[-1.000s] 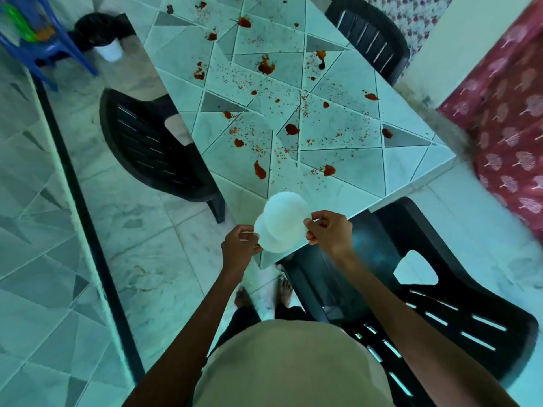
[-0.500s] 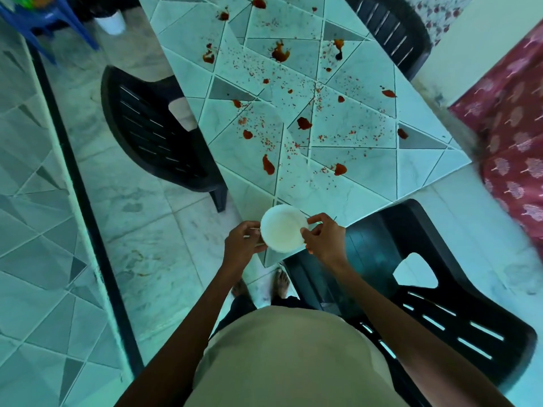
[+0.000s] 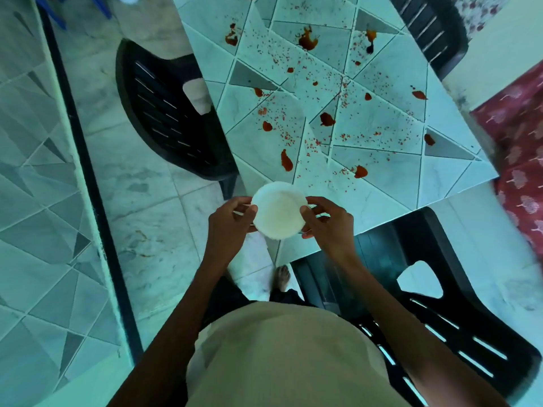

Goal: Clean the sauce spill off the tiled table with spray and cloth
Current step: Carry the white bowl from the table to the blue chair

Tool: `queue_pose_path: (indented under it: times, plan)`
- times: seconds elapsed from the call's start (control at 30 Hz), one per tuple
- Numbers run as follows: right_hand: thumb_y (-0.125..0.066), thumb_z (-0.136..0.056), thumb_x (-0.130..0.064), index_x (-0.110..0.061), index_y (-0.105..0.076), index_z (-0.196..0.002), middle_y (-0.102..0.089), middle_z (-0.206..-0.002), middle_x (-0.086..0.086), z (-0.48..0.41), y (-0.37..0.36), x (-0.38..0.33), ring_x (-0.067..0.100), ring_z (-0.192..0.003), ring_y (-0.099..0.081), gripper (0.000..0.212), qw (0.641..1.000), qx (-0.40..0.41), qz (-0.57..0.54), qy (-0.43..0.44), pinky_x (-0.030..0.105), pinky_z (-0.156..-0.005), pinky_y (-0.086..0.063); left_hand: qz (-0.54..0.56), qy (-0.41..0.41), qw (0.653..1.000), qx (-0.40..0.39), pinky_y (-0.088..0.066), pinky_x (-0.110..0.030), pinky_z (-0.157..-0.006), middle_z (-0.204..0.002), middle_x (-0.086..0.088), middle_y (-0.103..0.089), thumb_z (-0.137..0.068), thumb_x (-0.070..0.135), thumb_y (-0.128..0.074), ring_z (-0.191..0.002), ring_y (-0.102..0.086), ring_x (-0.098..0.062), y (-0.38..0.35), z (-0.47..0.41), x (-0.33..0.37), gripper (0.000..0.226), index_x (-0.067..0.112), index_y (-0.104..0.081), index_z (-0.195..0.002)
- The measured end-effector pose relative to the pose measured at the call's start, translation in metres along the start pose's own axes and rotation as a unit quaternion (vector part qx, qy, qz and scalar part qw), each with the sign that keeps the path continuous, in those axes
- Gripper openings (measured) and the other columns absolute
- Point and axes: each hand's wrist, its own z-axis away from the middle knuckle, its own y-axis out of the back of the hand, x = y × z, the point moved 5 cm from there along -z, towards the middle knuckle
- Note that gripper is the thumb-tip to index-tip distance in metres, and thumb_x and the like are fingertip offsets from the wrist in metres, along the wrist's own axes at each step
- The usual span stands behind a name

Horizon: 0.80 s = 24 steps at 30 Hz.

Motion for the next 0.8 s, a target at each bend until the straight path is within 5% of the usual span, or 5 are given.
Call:
queue_pose_path:
  times: [0.4,0.57,0.7,0.8]
  plan:
    - [-0.070,-0.092,-0.009,-0.017,-0.073,-0.106,-0.075,-0.087,0.001,-0.020,-0.169,-0.187,0.014,-0.059,-0.071,0.017,0.985,-0.063,-0.077,0.143,0.021,-0.051,-0.057,0.107,-0.054,0.982,0.145,-0.060,-0.026,-0.064,-0.090,-0.001,-0.072,-0.090,0.016,-0.069,-0.077,-0.070,-0.010,0.229,-0.040,0.034,0.022,0.028,-0.069,-0.108]
    - [-0.069,-0.093,-0.011,-0.013,-0.075,-0.109,-0.077,-0.083,0.007,-0.040,-0.279,-0.265,0.024,-0.062,-0.073,0.018,0.977,-0.121,-0.102,0.145,0.035,-0.052,-0.061,0.143,-0.059,0.971,0.183,-0.060,-0.026,-0.065,-0.086,-0.002,-0.072,-0.090,0.013,-0.069,-0.080,-0.070,-0.015,0.346,-0.082,0.030,0.021,0.026,-0.070,-0.107]
    - [-0.069,-0.092,-0.009,-0.011,-0.075,-0.110,-0.077,-0.082,0.001,-0.058,-0.358,-0.320,0.021,-0.063,-0.071,0.018,0.973,-0.127,-0.121,0.149,0.027,-0.053,-0.059,0.140,-0.063,0.968,0.200,-0.060,-0.029,-0.068,-0.086,0.005,-0.073,-0.090,0.019,-0.069,-0.083,-0.071,-0.017,0.427,-0.125,0.029,0.021,0.034,-0.070,-0.106]
    - [-0.069,-0.092,-0.010,-0.018,-0.075,-0.105,-0.077,-0.082,0.001,-0.080,-0.411,-0.358,0.024,-0.066,-0.071,0.016,0.973,-0.136,-0.126,0.134,0.028,-0.055,-0.059,0.168,-0.062,0.961,0.210,-0.059,-0.025,-0.066,-0.091,-0.005,-0.072,-0.091,0.016,-0.068,-0.086,-0.070,-0.026,0.478,-0.162,0.033,0.019,0.030,-0.070,-0.104]
